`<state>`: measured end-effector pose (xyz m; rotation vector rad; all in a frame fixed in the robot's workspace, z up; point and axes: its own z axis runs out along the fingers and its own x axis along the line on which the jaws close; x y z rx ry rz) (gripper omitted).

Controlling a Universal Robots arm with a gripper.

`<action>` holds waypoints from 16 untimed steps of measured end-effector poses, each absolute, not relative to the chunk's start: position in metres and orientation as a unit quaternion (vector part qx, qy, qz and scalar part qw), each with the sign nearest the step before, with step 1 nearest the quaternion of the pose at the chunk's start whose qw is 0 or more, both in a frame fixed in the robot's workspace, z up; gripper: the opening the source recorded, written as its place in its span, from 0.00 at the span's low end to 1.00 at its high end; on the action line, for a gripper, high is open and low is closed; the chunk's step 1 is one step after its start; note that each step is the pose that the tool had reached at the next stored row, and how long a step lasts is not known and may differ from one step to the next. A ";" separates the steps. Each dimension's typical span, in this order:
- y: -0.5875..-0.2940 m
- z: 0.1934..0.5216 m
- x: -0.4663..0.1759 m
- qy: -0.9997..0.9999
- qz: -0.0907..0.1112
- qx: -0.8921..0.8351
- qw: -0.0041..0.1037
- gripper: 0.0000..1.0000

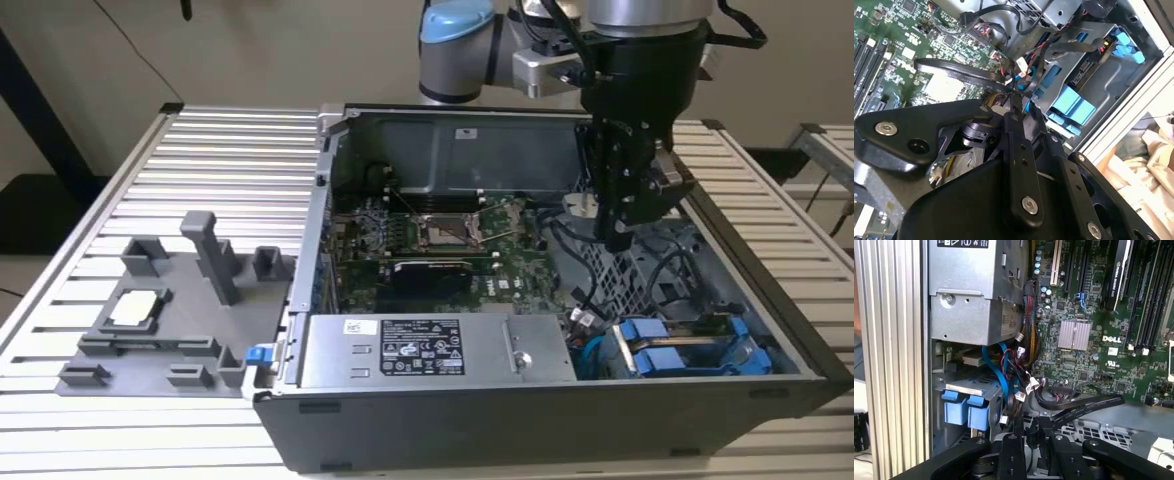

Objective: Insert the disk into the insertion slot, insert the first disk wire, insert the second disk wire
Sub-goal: 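Insert the first disk wire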

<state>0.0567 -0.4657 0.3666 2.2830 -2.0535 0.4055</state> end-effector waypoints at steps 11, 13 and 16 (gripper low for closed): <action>-0.466 0.367 0.057 -0.663 0.131 0.737 0.022 0.17; -0.466 0.367 0.057 -0.663 0.131 0.737 0.023 0.16; -0.466 0.367 0.057 -0.663 0.131 0.737 0.023 0.16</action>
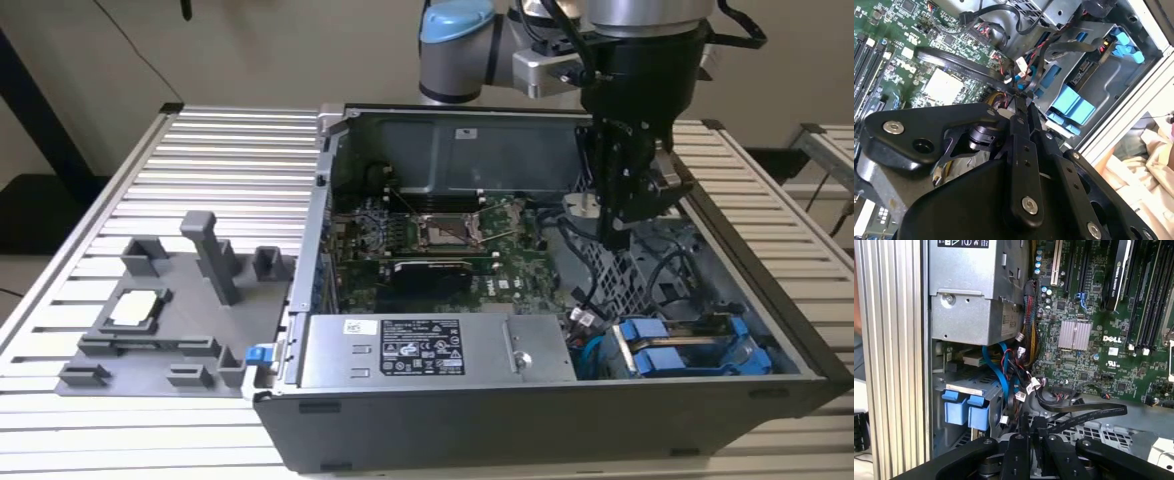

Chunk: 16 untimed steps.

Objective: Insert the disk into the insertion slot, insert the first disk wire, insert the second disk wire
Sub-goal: 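Insert the first disk wire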

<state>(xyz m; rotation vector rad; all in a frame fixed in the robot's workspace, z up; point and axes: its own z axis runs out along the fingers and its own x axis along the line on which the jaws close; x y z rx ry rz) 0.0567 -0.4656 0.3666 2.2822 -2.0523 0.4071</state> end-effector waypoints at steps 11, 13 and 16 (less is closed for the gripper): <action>-0.478 0.366 0.071 -0.662 0.124 0.738 0.029 0.16; -0.482 0.367 0.077 -0.662 0.122 0.739 0.031 0.16; -0.489 0.367 0.084 -0.662 0.119 0.739 0.034 0.16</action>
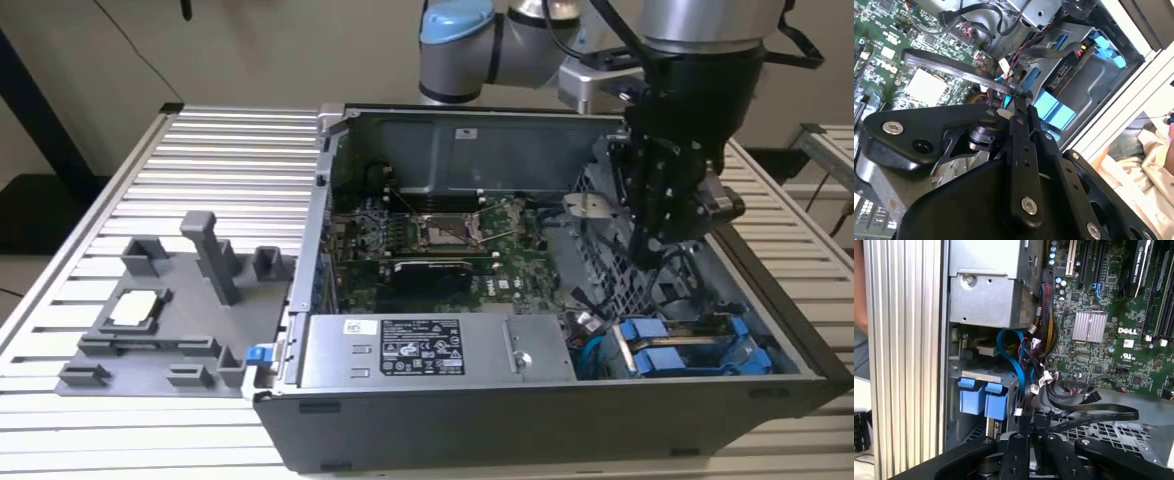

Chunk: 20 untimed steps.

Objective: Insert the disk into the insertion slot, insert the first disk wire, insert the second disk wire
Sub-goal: 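Insert the first disk wire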

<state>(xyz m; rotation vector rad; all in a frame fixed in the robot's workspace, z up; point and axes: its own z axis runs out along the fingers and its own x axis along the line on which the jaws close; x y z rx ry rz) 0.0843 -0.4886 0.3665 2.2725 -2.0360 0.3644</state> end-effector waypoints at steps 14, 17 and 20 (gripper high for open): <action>-0.529 0.367 0.113 -0.661 0.106 0.741 0.046 0.16; -0.535 0.367 0.117 -0.661 0.104 0.741 0.048 0.16; -0.536 0.367 0.117 -0.661 0.104 0.741 0.048 0.16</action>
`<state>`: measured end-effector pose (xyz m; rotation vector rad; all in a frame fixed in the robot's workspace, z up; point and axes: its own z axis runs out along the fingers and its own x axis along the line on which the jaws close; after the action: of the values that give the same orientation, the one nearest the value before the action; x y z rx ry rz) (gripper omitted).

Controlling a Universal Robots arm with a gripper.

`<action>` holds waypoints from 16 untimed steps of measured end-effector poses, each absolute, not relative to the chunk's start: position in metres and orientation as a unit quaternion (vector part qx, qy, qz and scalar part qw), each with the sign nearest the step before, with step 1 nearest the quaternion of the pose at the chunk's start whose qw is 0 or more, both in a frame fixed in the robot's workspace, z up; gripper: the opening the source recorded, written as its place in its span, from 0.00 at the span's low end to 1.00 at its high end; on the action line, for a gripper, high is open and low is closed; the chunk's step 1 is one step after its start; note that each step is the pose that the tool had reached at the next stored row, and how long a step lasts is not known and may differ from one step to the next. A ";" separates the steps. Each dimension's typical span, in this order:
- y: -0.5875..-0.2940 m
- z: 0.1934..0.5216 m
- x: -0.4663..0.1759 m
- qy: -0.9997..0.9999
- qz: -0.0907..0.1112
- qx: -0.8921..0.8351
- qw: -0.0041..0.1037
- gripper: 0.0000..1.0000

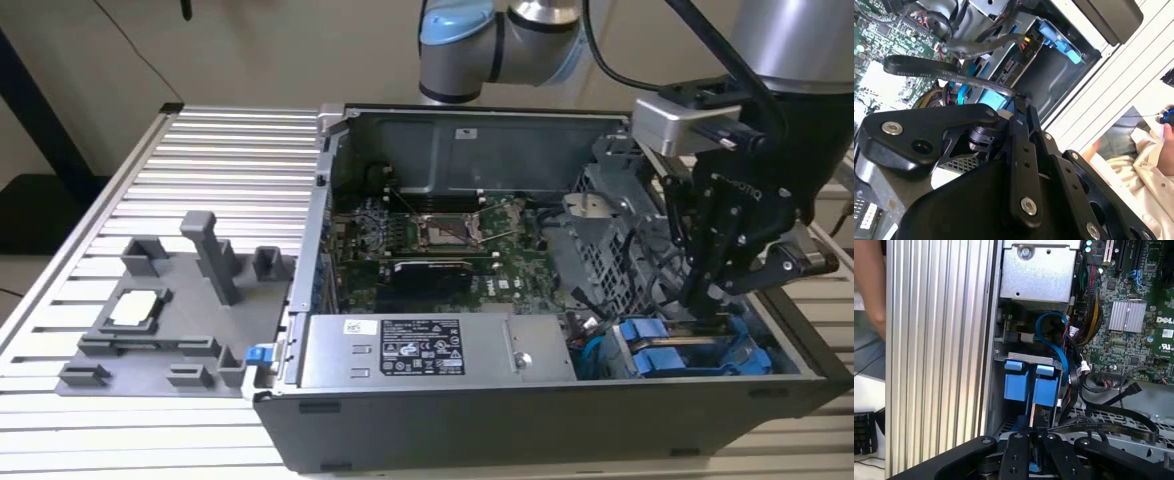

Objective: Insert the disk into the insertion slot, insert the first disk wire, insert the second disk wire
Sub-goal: 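Insert the first disk wire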

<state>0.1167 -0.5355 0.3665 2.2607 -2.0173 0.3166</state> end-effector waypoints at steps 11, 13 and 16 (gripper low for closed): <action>-0.536 0.367 0.117 -0.668 0.055 0.742 -0.008 0.16; -0.536 0.367 0.117 -0.669 0.044 0.741 -0.020 0.16; -0.540 0.367 0.118 -0.669 0.036 0.742 -0.011 0.16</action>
<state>0.1180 -0.5402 0.3665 2.3477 -2.1187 0.1146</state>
